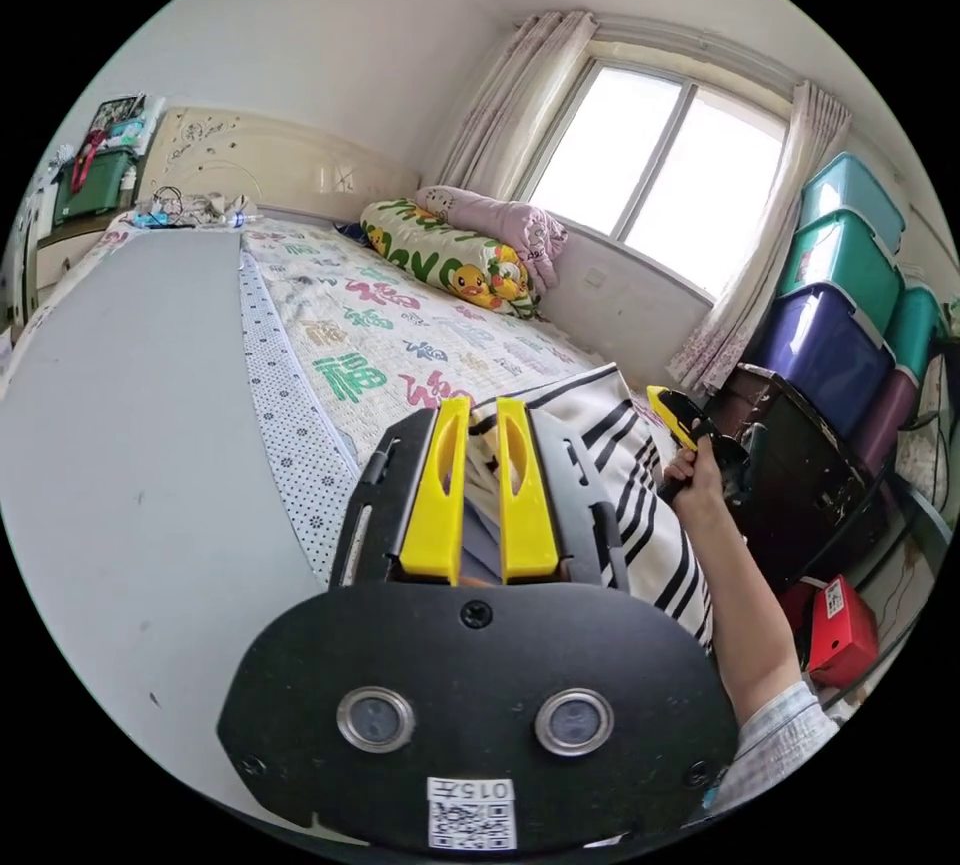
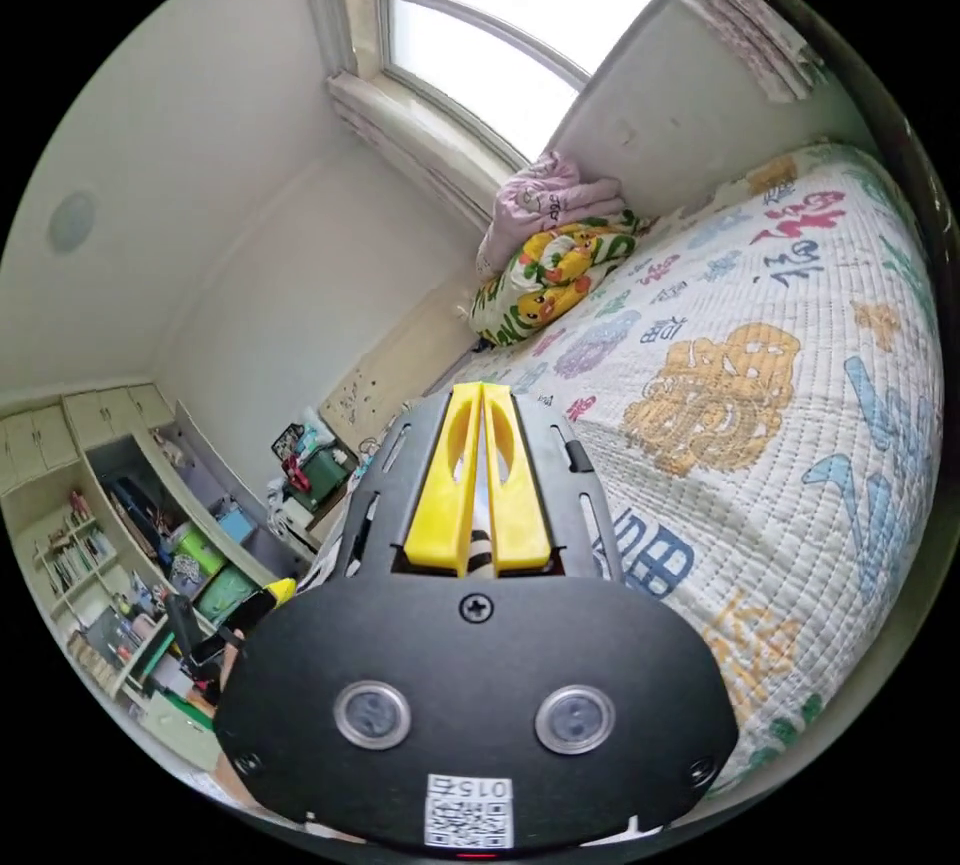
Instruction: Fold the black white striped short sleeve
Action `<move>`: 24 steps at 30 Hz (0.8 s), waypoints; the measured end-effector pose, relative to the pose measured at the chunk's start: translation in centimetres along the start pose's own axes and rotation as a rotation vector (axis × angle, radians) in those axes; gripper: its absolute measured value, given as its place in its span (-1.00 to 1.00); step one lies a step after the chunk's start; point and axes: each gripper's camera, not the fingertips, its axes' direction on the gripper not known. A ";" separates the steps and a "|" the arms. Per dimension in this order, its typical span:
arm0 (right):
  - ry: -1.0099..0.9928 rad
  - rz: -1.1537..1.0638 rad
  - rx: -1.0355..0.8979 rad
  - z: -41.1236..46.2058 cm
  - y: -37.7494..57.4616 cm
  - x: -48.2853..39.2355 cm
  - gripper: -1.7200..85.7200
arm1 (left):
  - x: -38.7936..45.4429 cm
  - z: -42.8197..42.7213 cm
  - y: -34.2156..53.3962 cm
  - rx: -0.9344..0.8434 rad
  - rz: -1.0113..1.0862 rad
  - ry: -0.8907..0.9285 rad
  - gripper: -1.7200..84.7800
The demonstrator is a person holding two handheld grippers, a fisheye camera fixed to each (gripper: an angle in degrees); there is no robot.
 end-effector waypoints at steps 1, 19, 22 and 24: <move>0.049 -0.083 0.027 -0.5 -0.1 -1.9 -0.97 | 0.3 -1.1 -0.5 0.026 0.028 0.008 -0.88; 0.624 -0.646 -0.417 18.4 6.4 -17.2 -0.97 | 6.1 3.8 -6.6 -0.196 0.415 -0.118 -0.76; 0.712 -0.751 -0.374 19.4 8.4 -18.8 -0.97 | 4.3 3.9 -8.7 -0.217 0.352 -0.052 -0.76; 0.762 -0.806 -0.351 20.1 9.4 -19.6 -0.97 | 2.9 4.1 -10.0 -0.228 0.309 -0.003 -0.76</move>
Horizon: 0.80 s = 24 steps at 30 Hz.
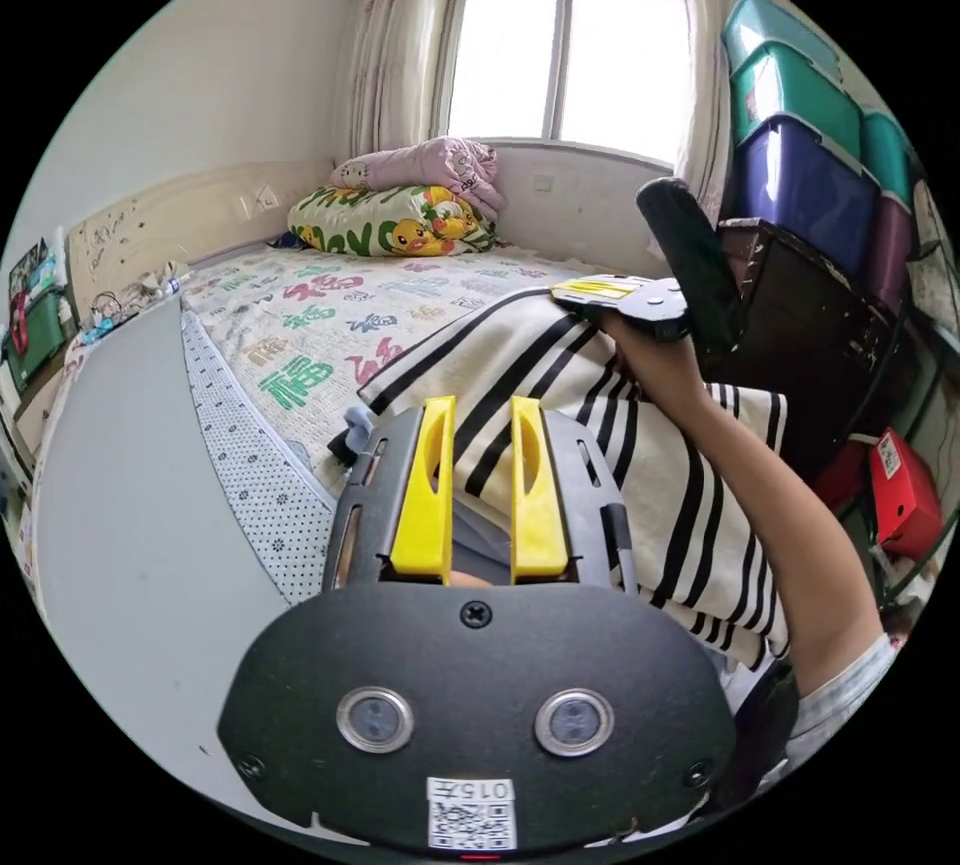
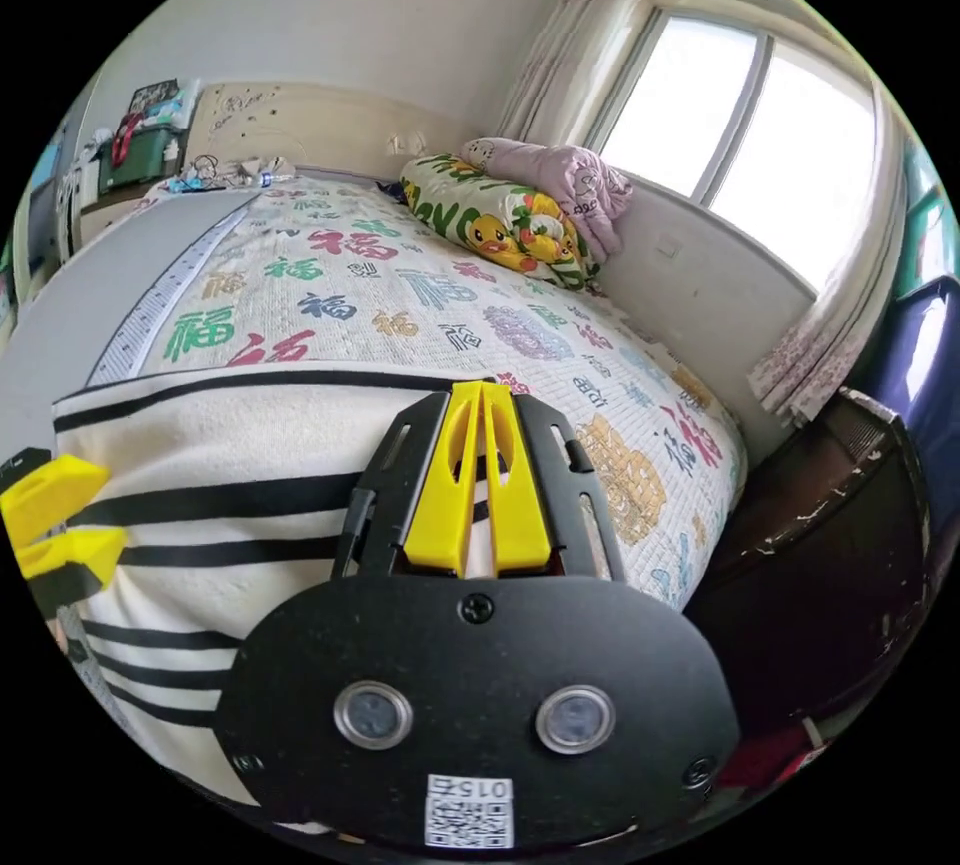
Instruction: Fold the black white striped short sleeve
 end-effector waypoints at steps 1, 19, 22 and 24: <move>0.042 -0.019 0.010 -0.1 0.0 -0.9 -0.97 | -0.8 -0.1 -0.5 0.000 -0.011 0.020 -0.76; -0.349 0.274 0.210 -8.7 4.8 6.5 -0.98 | 5.3 -3.2 -13.5 -0.081 0.395 0.304 -0.62; -0.472 0.234 0.195 -10.8 8.9 9.4 -0.98 | 9.3 -4.1 -14.4 -0.182 0.659 0.563 -0.64; -0.522 0.184 0.165 -11.3 11.2 10.5 -0.98 | 11.6 -5.1 -14.4 -0.220 0.807 0.697 -0.63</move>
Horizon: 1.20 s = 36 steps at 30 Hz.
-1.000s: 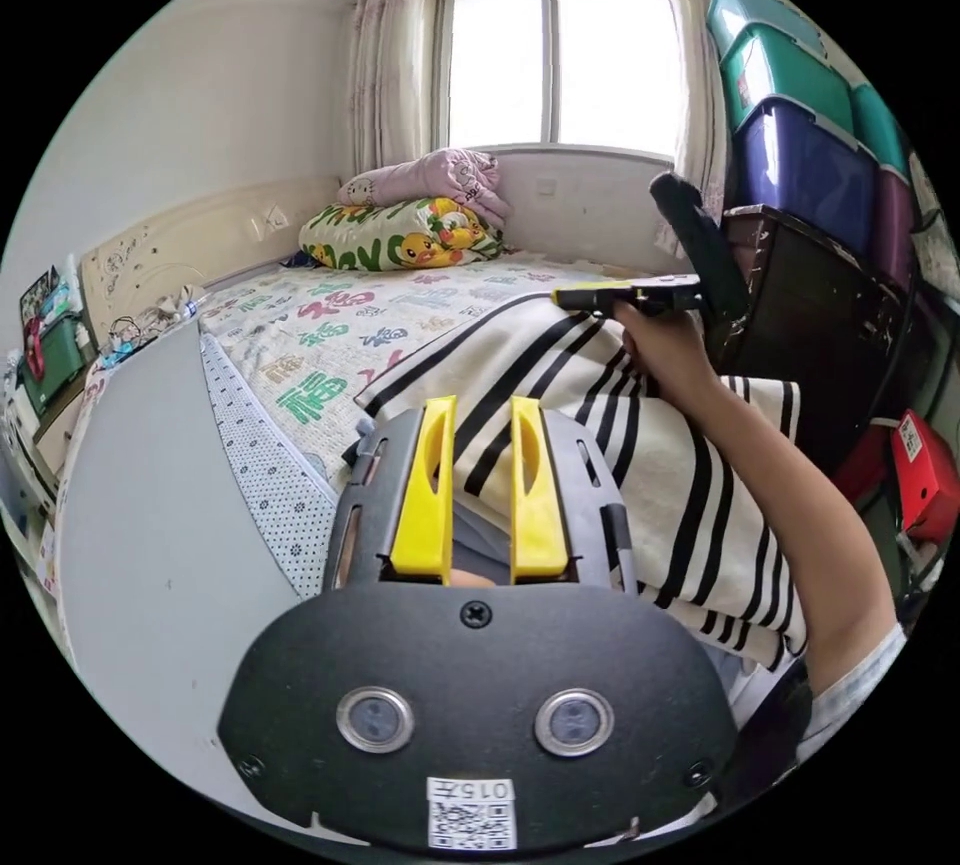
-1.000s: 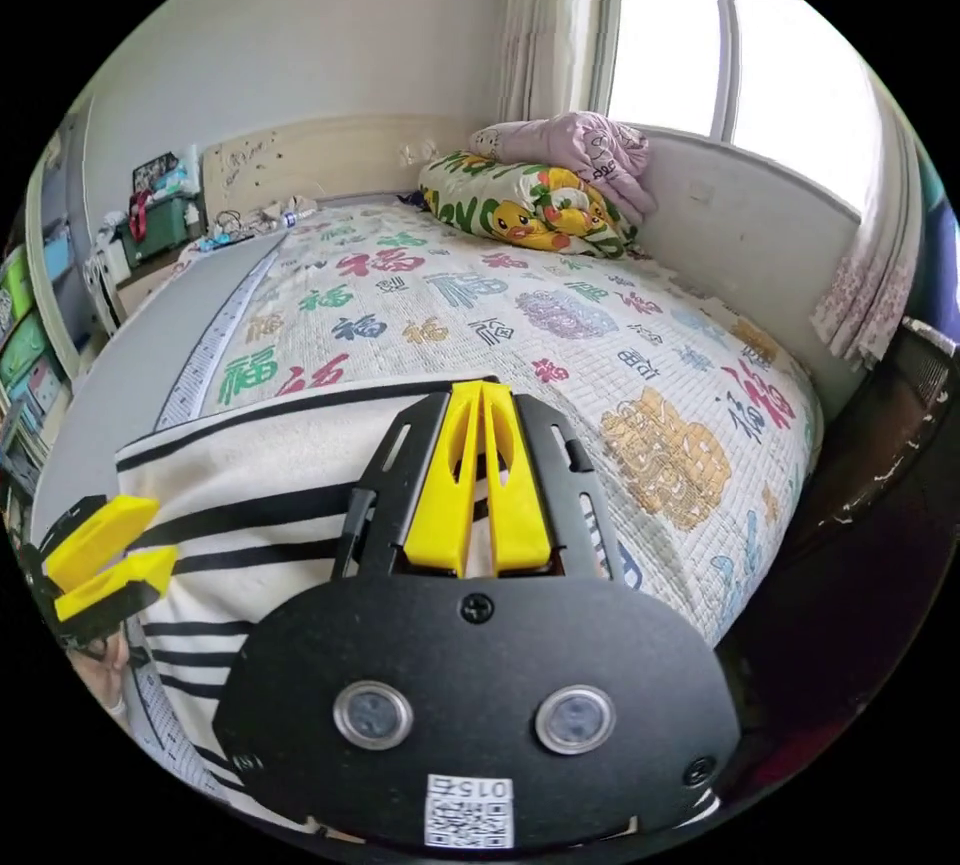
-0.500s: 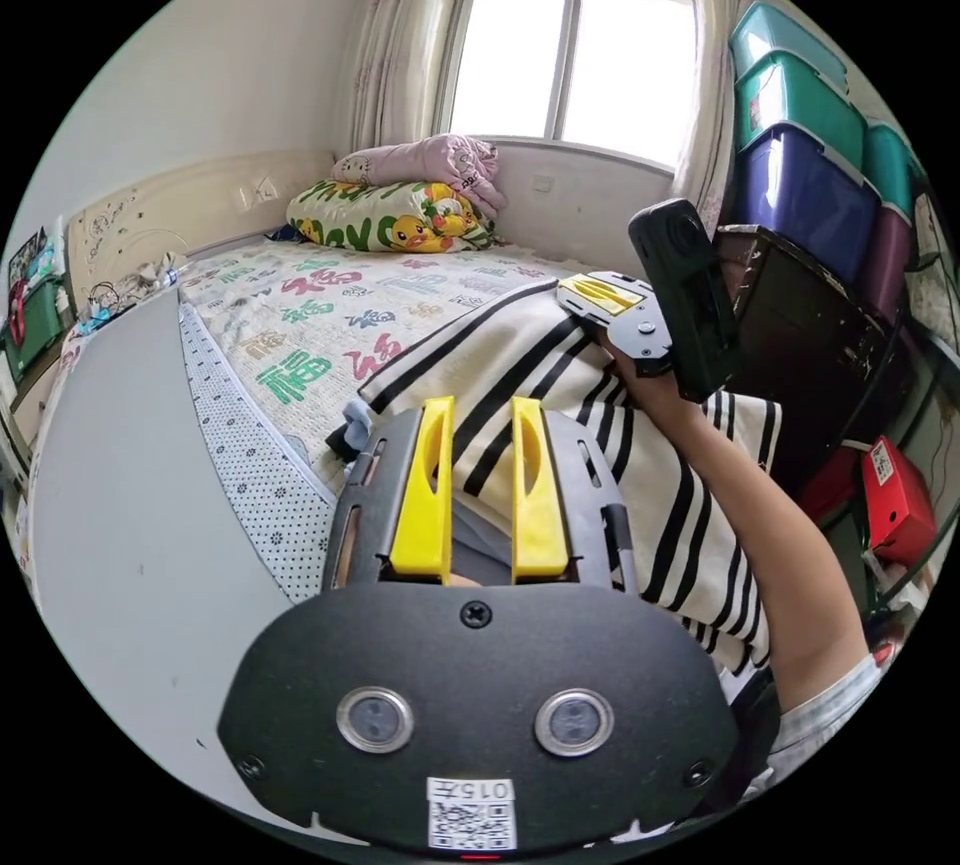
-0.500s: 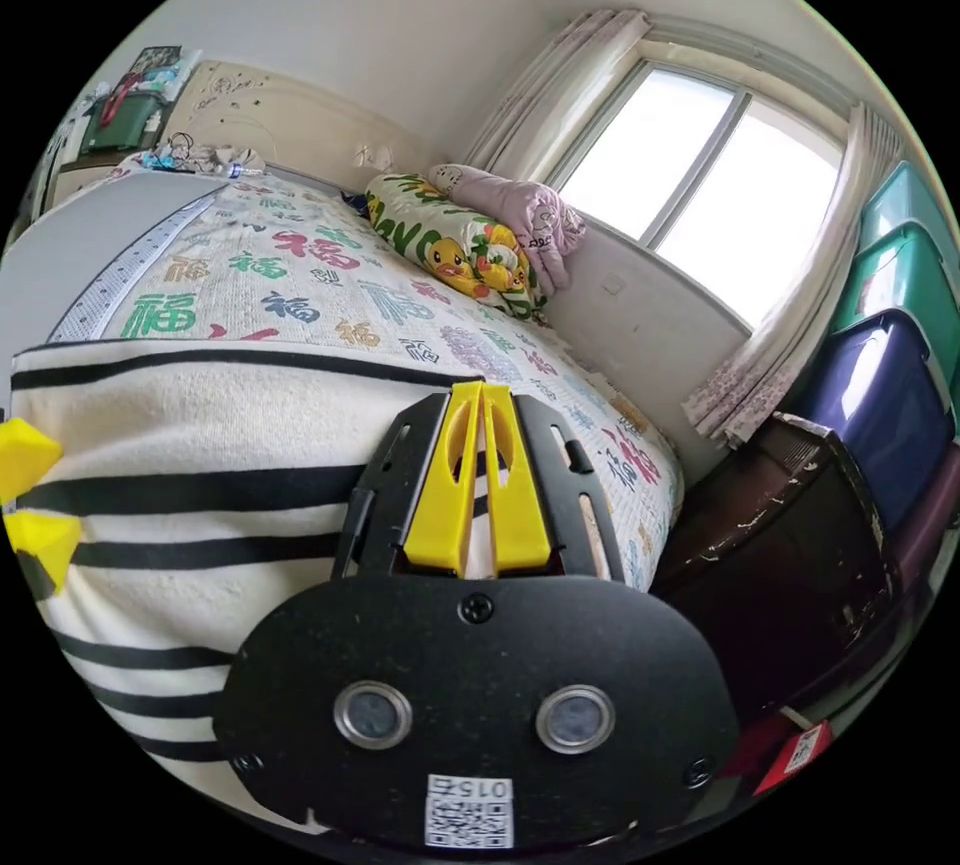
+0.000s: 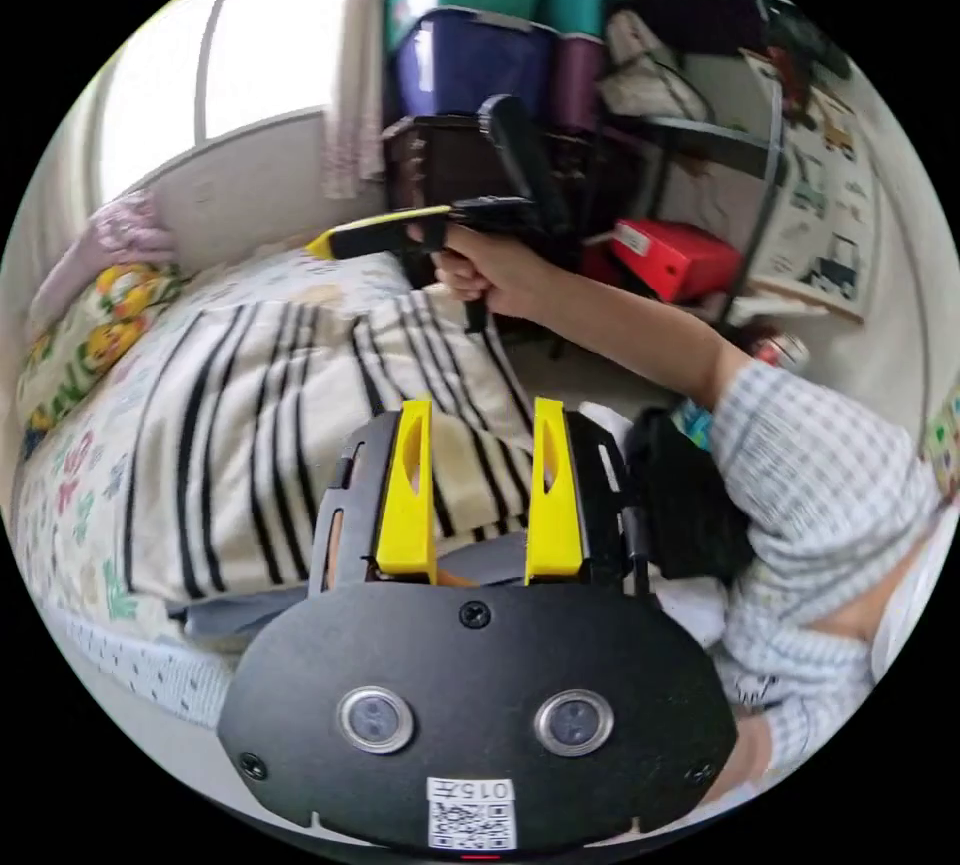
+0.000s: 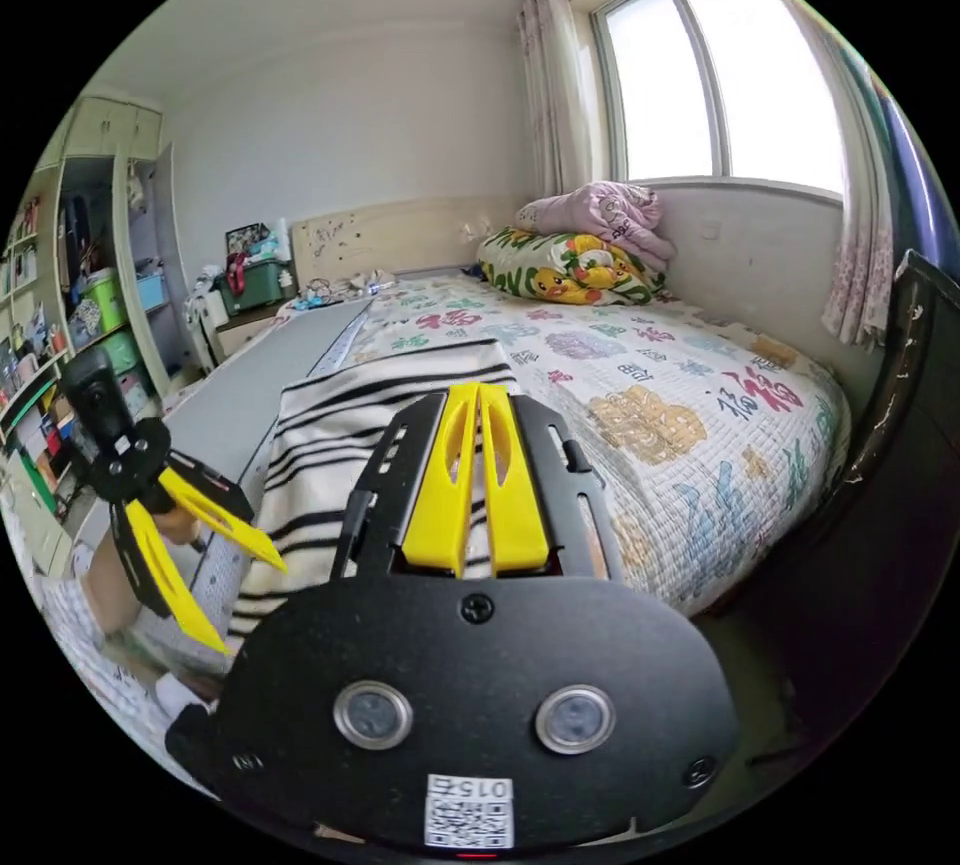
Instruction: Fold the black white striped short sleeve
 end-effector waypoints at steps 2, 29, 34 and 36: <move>0.032 0.000 -0.054 -0.6 1.9 0.9 -0.98 | 1.4 0.4 -1.4 -0.049 0.075 -0.039 -0.63; 0.141 -0.089 -0.164 2.4 10.9 -4.4 -0.98 | 1.5 -22.7 -8.2 -0.114 -0.349 -0.436 -0.64; 0.164 0.032 0.019 3.2 14.8 -5.0 -0.98 | 7.6 -21.4 -12.7 -0.348 -0.252 -0.715 -0.65; 0.189 0.034 0.066 3.4 15.8 -5.5 -0.98 | 10.3 -21.1 -14.4 -0.405 -0.194 -0.804 -0.65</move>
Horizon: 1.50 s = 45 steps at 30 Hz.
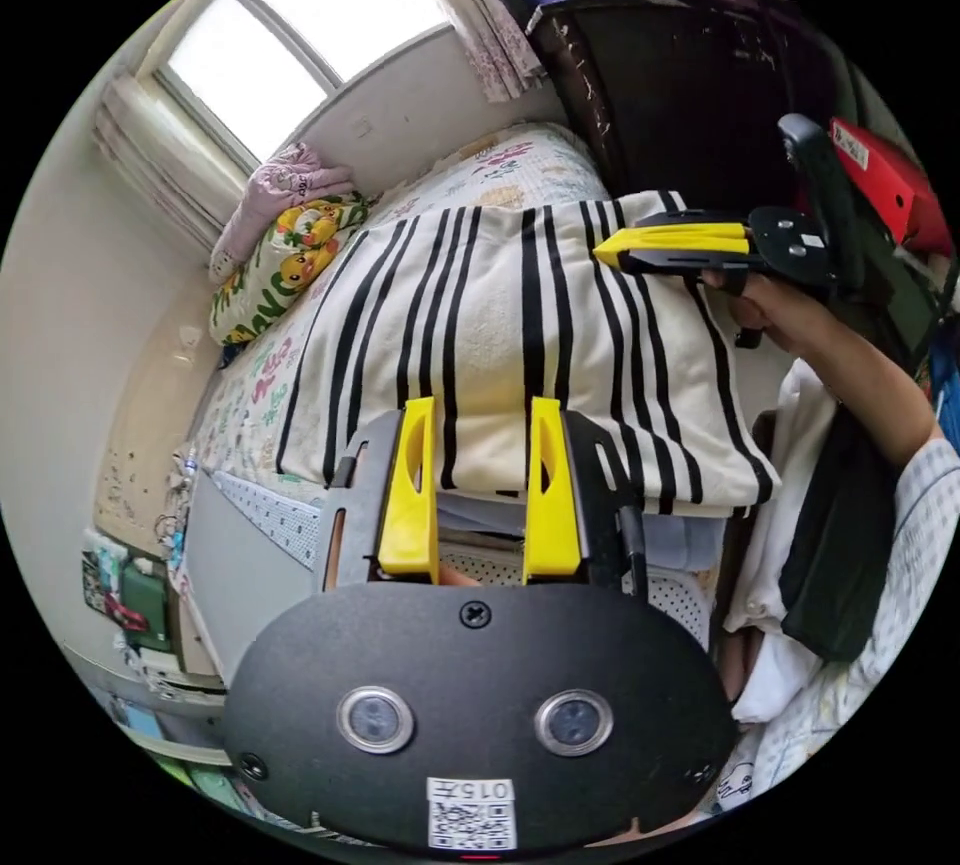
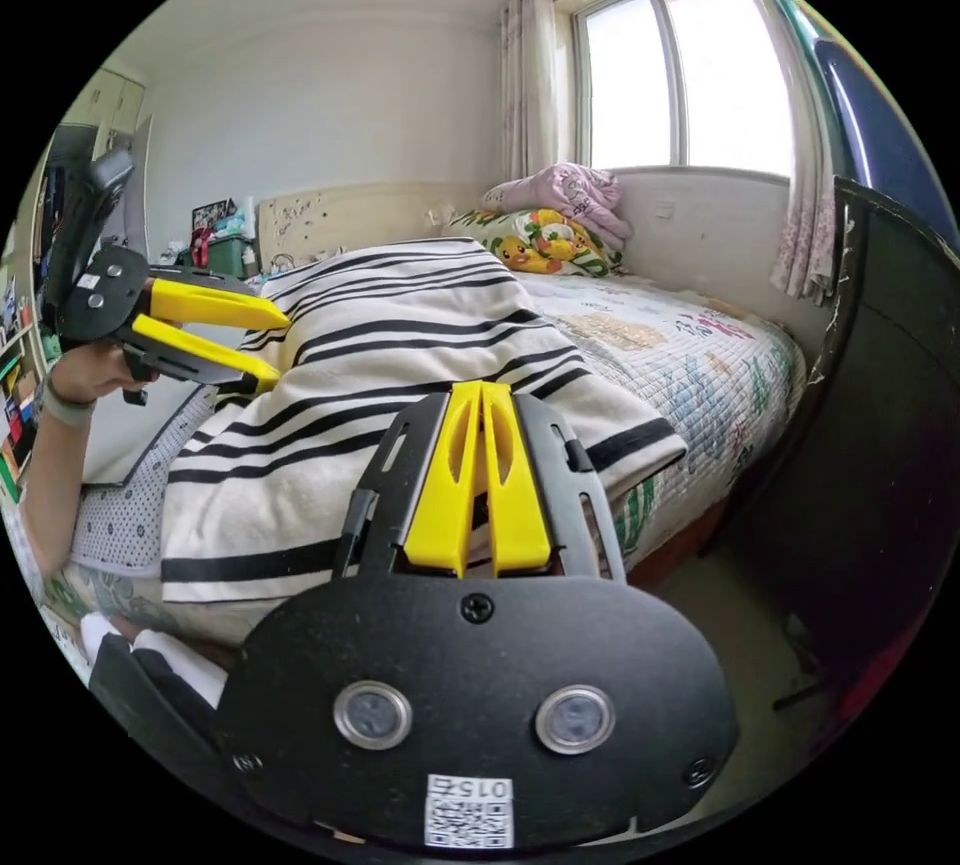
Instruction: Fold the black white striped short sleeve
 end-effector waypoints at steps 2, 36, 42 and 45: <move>0.023 -0.011 0.015 0.1 0.6 -0.6 -0.98 | 1.4 -2.0 -0.5 -0.016 0.037 -0.070 -0.66; 0.267 -0.142 0.161 2.4 8.7 -8.2 -0.98 | 18.9 -20.8 -10.3 -0.122 0.304 -0.430 -0.81; 0.267 -0.139 0.166 2.8 9.4 -8.4 -0.97 | 22.3 -19.2 -10.9 -0.155 0.344 -0.520 -0.82; 0.245 -0.122 0.169 2.9 9.7 -8.0 -0.97 | 22.8 -18.2 -10.7 -0.153 0.340 -0.515 -0.82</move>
